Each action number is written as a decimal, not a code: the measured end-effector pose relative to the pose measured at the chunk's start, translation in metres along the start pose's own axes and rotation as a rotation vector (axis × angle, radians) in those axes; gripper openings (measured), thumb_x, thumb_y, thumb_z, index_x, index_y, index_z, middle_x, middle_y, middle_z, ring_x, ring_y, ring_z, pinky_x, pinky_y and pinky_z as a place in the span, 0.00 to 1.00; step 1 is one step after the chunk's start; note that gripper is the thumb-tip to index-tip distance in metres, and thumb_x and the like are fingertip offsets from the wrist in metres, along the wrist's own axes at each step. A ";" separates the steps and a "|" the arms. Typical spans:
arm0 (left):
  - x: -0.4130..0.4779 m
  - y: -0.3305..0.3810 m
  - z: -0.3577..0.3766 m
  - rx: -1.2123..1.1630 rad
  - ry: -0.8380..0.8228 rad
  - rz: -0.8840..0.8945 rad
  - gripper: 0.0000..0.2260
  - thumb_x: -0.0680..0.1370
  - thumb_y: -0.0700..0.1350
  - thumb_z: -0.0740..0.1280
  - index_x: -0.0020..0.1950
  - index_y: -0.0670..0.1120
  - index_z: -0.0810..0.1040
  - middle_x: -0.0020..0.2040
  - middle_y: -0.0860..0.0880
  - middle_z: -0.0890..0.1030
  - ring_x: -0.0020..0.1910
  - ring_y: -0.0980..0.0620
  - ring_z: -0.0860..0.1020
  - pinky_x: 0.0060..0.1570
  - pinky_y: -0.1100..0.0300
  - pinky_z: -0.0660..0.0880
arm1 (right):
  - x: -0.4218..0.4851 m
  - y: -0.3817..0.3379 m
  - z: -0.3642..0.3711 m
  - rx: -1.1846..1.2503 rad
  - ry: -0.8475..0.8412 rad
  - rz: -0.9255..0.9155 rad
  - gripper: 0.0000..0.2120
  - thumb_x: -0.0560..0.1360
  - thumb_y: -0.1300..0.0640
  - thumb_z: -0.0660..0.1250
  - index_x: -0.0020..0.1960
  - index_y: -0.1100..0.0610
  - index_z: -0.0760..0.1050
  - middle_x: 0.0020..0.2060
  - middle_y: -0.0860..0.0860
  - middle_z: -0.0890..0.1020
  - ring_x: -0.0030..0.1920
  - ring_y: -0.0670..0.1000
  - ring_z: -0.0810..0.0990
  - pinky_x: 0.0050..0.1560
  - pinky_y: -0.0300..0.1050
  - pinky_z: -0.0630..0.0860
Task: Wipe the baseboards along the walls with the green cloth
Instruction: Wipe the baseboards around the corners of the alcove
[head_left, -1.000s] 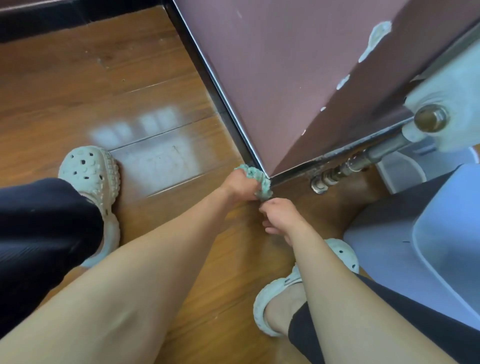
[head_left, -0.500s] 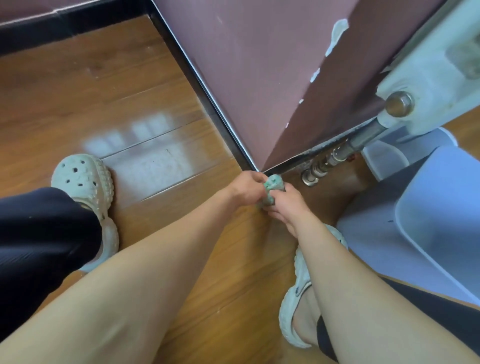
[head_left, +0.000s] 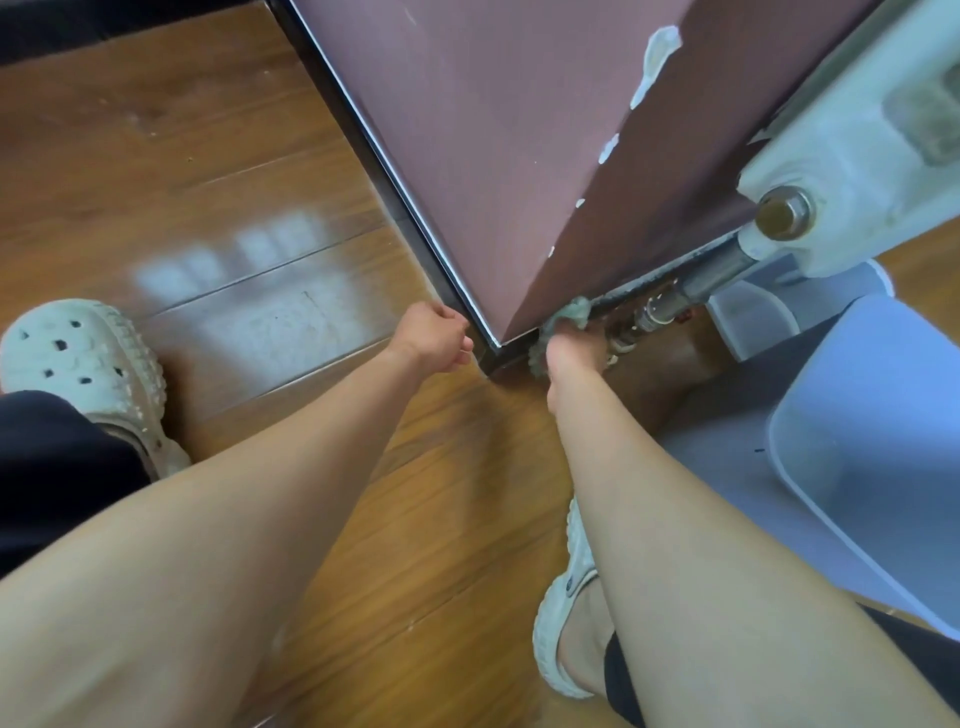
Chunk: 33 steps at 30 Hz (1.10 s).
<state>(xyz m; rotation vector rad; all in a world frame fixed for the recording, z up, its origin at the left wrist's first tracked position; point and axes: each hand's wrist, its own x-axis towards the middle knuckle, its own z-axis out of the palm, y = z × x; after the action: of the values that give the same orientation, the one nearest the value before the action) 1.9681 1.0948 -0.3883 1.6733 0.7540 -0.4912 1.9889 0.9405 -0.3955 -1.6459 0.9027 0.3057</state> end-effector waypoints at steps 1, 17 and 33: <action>-0.001 0.000 0.002 -0.001 0.003 0.006 0.12 0.82 0.38 0.56 0.59 0.40 0.76 0.49 0.41 0.82 0.43 0.46 0.80 0.45 0.55 0.81 | 0.004 0.010 0.005 -0.044 -0.024 0.014 0.20 0.74 0.54 0.63 0.65 0.58 0.71 0.55 0.54 0.79 0.54 0.56 0.81 0.61 0.56 0.78; 0.003 -0.010 -0.011 -0.185 0.090 -0.016 0.09 0.82 0.33 0.52 0.55 0.43 0.69 0.39 0.45 0.73 0.33 0.50 0.72 0.22 0.68 0.71 | -0.024 0.021 0.019 0.214 -0.124 0.270 0.20 0.79 0.64 0.60 0.71 0.62 0.68 0.63 0.62 0.77 0.60 0.61 0.79 0.60 0.57 0.79; 0.014 -0.038 -0.062 -0.212 0.262 -0.106 0.06 0.81 0.36 0.57 0.51 0.44 0.71 0.43 0.43 0.74 0.35 0.45 0.78 0.32 0.62 0.77 | -0.057 0.035 0.092 0.213 -0.121 0.376 0.19 0.80 0.61 0.63 0.70 0.62 0.70 0.62 0.59 0.79 0.52 0.55 0.80 0.55 0.45 0.78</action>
<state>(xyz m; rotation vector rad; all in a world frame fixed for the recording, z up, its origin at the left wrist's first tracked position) 1.9466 1.1624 -0.4093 1.5195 1.0536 -0.2560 1.9508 1.0467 -0.4118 -1.2442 1.1107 0.5413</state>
